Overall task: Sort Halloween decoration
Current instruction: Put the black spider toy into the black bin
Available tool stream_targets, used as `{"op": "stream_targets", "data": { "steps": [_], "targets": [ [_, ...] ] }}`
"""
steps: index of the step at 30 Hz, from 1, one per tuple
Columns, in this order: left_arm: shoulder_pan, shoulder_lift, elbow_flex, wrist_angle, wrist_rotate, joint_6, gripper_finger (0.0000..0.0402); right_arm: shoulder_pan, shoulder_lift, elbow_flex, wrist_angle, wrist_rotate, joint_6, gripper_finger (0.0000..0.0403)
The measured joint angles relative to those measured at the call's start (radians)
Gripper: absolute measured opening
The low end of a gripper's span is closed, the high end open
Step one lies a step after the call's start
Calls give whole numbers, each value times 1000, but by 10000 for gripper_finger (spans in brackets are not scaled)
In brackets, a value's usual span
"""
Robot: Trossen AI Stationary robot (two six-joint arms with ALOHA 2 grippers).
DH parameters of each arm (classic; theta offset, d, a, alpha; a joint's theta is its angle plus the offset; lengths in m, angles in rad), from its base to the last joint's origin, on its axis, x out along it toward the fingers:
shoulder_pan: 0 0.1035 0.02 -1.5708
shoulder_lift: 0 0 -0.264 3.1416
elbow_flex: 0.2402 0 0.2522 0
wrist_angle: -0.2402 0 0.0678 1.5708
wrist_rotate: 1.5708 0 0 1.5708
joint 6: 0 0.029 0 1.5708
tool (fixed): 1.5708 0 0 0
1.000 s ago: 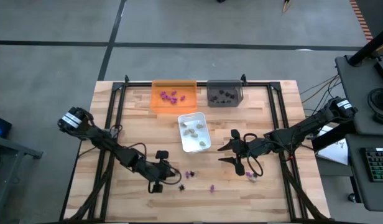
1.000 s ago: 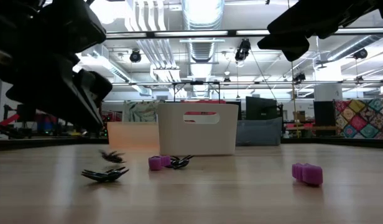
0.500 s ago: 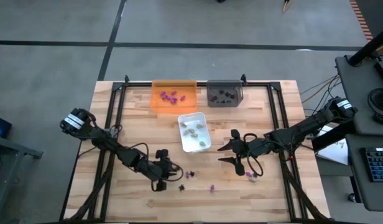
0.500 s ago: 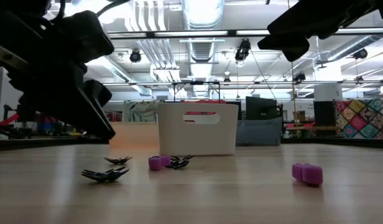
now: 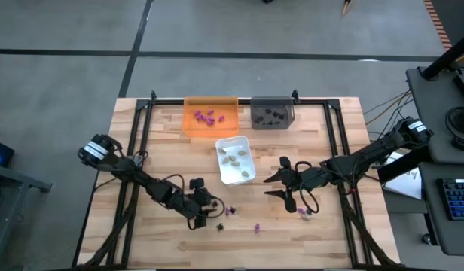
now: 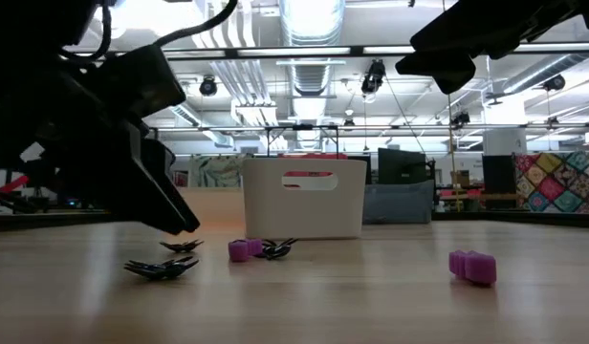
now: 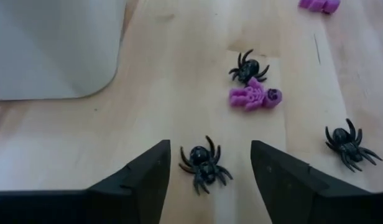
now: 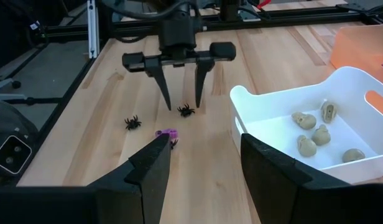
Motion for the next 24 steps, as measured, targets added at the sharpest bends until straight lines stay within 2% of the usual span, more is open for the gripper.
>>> {"op": "stream_targets", "data": {
  "steps": [10,24],
  "targets": [
    [0,69,2,26,-19,-12,186,0,0,-8,3,0,0,183],
    [0,78,3,25,-18,-11,85,0,0,-10,3,0,0,183]
  ]
}}
